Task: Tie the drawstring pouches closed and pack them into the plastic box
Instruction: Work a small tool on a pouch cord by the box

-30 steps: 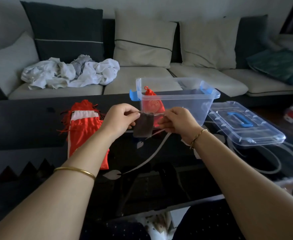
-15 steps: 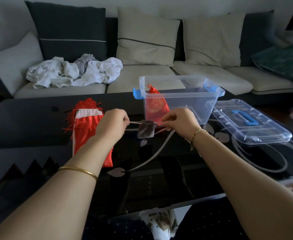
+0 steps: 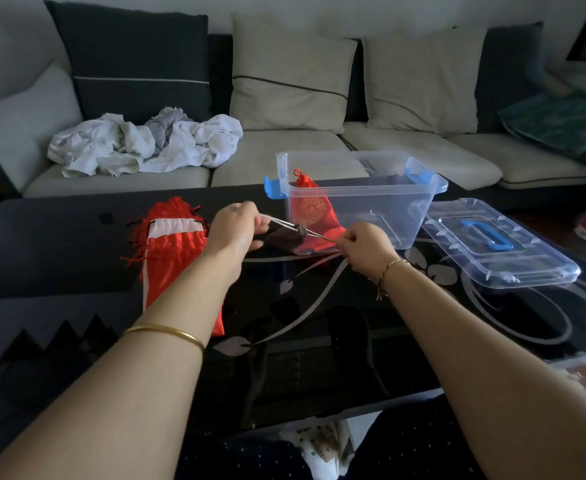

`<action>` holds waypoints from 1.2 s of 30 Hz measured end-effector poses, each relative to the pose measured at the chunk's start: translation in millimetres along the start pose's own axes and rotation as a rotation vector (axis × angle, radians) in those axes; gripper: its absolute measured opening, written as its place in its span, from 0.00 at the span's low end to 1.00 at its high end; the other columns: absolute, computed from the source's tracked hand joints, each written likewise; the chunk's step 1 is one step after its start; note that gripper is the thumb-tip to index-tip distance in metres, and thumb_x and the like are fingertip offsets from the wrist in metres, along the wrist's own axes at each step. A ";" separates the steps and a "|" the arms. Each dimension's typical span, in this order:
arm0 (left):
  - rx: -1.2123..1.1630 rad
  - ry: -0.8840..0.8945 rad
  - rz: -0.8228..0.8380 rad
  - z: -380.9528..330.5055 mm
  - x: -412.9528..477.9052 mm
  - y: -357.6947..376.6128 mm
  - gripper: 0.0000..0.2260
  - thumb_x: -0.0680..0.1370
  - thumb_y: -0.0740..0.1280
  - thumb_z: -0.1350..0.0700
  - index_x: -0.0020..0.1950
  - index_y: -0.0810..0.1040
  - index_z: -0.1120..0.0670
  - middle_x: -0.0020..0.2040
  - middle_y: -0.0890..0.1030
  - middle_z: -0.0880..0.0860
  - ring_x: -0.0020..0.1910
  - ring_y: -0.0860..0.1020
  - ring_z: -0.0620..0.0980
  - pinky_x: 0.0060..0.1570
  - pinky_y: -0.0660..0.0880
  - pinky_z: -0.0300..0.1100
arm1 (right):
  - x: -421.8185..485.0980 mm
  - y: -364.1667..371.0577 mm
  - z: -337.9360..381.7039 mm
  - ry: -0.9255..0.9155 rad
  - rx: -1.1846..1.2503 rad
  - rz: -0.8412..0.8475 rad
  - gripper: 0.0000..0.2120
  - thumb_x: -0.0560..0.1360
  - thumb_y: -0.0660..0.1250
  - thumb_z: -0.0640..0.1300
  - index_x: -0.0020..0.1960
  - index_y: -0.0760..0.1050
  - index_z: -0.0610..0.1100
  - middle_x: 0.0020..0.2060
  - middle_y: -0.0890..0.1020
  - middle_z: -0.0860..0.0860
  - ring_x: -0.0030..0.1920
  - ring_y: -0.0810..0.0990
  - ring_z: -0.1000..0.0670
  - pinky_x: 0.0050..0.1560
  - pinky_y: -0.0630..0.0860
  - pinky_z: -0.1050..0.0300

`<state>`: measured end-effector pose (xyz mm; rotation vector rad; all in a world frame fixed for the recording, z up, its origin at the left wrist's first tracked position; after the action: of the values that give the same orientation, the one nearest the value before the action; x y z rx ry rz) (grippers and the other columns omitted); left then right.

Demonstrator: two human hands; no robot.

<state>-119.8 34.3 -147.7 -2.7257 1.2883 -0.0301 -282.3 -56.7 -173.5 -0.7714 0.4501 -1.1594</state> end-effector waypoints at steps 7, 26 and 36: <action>-0.208 0.052 0.201 -10.6 -11.3 19.6 0.10 0.77 0.54 0.62 0.37 0.69 0.55 0.33 0.80 0.51 0.39 0.82 0.50 0.36 0.71 0.38 | -0.1 12.9 0.4 0.072 0.063 0.073 0.13 0.77 0.59 0.37 0.34 0.71 0.40 0.32 0.73 0.45 0.34 0.73 0.47 0.42 0.77 0.50; 0.333 0.141 0.429 8.1 -8.7 25.1 0.07 0.76 0.69 0.57 0.39 0.78 0.57 0.35 0.80 0.54 0.34 0.78 0.50 0.46 0.79 0.50 | -16.6 -0.8 36.1 0.002 0.643 0.146 0.11 0.78 0.60 0.41 0.44 0.78 0.37 0.32 0.79 0.49 0.28 0.75 0.55 0.30 0.72 0.63; 0.150 0.049 0.405 13.9 -5.4 23.3 0.05 0.78 0.66 0.60 0.42 0.77 0.57 0.38 0.80 0.55 0.35 0.79 0.48 0.39 0.77 0.43 | -18.2 5.1 28.1 -0.036 0.398 0.264 0.09 0.76 0.64 0.39 0.38 0.77 0.41 0.32 0.76 0.47 0.31 0.73 0.54 0.31 0.73 0.66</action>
<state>-140.2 25.2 -164.2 -2.3093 1.7481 -0.1476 -266.4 -30.2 -159.7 -0.3728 0.2683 -0.9453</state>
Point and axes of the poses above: each hand's wrist, its own x-axis towards the middle knuckle, its own y-axis out of the palm, z = x × y, the point moved 2 cm from there along x, towards the middle knuckle
